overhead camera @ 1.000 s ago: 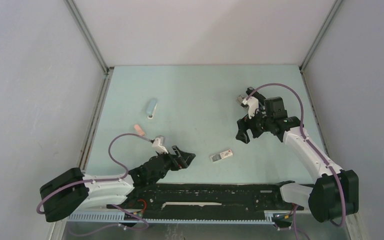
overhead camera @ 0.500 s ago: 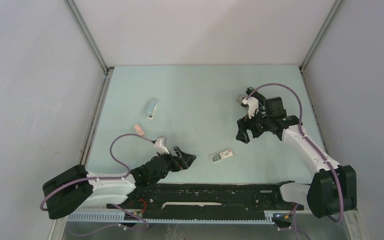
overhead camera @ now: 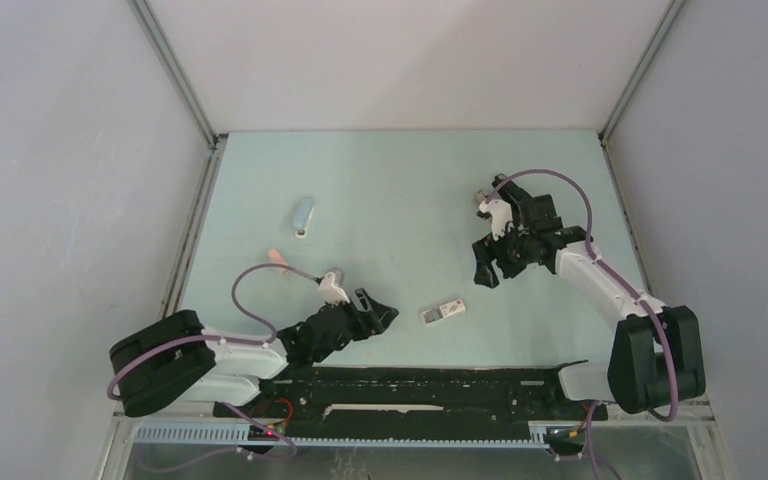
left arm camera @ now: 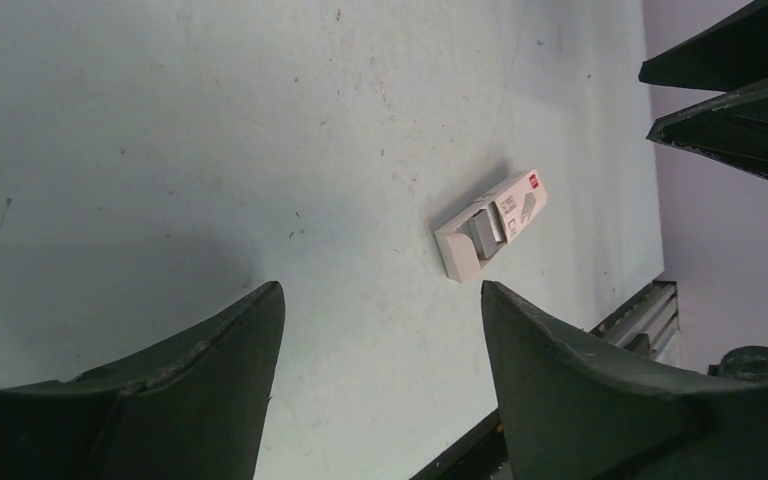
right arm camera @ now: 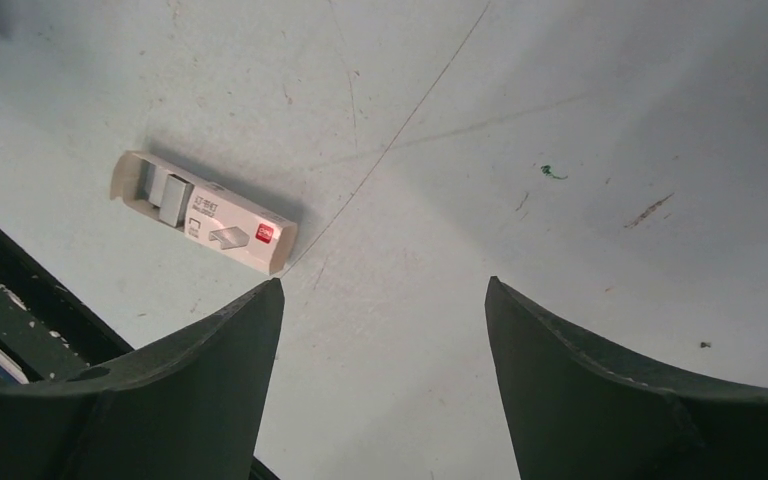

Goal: Unload the staples from the stapler
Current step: Close the staple box at the center of the board.

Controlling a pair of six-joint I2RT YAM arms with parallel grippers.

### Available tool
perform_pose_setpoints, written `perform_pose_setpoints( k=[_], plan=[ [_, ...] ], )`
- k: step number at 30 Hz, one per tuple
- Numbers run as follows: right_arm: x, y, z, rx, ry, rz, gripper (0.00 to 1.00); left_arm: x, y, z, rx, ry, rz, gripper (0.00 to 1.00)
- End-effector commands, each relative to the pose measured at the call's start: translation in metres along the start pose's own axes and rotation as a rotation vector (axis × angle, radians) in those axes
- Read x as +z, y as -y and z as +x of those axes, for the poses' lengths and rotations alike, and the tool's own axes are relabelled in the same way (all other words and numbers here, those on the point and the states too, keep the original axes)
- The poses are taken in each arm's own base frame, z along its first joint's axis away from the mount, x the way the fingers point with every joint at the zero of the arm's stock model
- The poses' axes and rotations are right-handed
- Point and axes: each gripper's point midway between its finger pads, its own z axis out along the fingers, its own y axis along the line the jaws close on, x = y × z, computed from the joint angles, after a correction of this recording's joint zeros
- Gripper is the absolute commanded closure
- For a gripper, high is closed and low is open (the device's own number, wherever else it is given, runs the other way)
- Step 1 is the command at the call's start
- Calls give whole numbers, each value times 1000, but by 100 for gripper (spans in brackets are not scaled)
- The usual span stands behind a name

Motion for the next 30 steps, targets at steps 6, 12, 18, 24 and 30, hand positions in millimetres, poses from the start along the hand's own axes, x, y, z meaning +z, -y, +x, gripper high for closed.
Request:
perform_pose_setpoints(
  k=[6,12,18,24,30],
  plan=[
    [16,1,11,48,-118,-10,45,30,36,9,-42,-52,-15,35],
    [25,-8,24,57,-182,-42,68,31,26,19,-9,-86,-106,48],
    [31,-11,29,43,-210,-45,71,31,29,27,-6,-113,-101,55],
    [31,-10,30,41,-217,-41,71,32,36,34,12,-139,-70,57],
    [32,-12,32,42,-225,-46,71,28,32,35,22,-133,-65,57]
  ],
)
